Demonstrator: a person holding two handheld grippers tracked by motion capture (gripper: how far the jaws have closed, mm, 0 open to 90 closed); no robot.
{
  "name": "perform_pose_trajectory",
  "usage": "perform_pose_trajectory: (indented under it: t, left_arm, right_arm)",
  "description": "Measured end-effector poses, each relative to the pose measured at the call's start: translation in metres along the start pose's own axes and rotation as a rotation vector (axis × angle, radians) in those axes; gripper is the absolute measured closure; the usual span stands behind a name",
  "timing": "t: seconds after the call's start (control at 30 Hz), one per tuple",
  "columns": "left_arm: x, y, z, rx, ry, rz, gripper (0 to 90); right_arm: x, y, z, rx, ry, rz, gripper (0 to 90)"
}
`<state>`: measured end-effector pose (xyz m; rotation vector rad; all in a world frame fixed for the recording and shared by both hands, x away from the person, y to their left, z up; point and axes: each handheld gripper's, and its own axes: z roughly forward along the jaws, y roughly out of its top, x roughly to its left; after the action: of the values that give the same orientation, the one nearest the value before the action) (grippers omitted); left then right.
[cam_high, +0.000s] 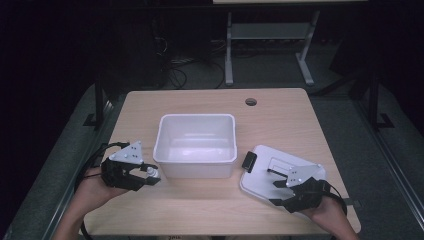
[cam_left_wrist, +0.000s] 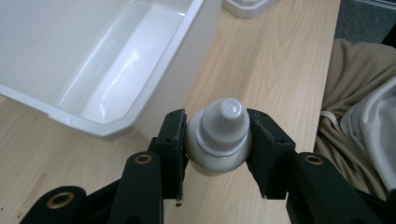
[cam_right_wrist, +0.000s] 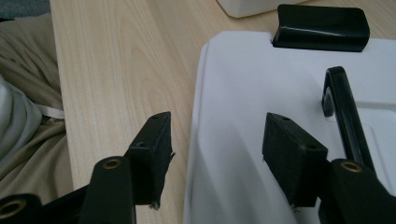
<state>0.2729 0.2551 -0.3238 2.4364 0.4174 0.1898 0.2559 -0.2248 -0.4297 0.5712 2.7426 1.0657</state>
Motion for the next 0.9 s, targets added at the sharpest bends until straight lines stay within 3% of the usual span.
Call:
perform_pose_trajectory:
  t: [0.27,0.9]
  left_arm:
    - [0.005,0.007,-0.004,0.012,-0.004,0.007,59.5]
    - [0.019,0.026,-0.014,-0.018,-0.007,-0.013,59.5]
  right_arm:
    - [-0.001,-0.001,-0.001,-0.002,0.002,0.006,41.7]
    - [0.001,0.000,-0.004,0.001,0.003,0.006,41.1]
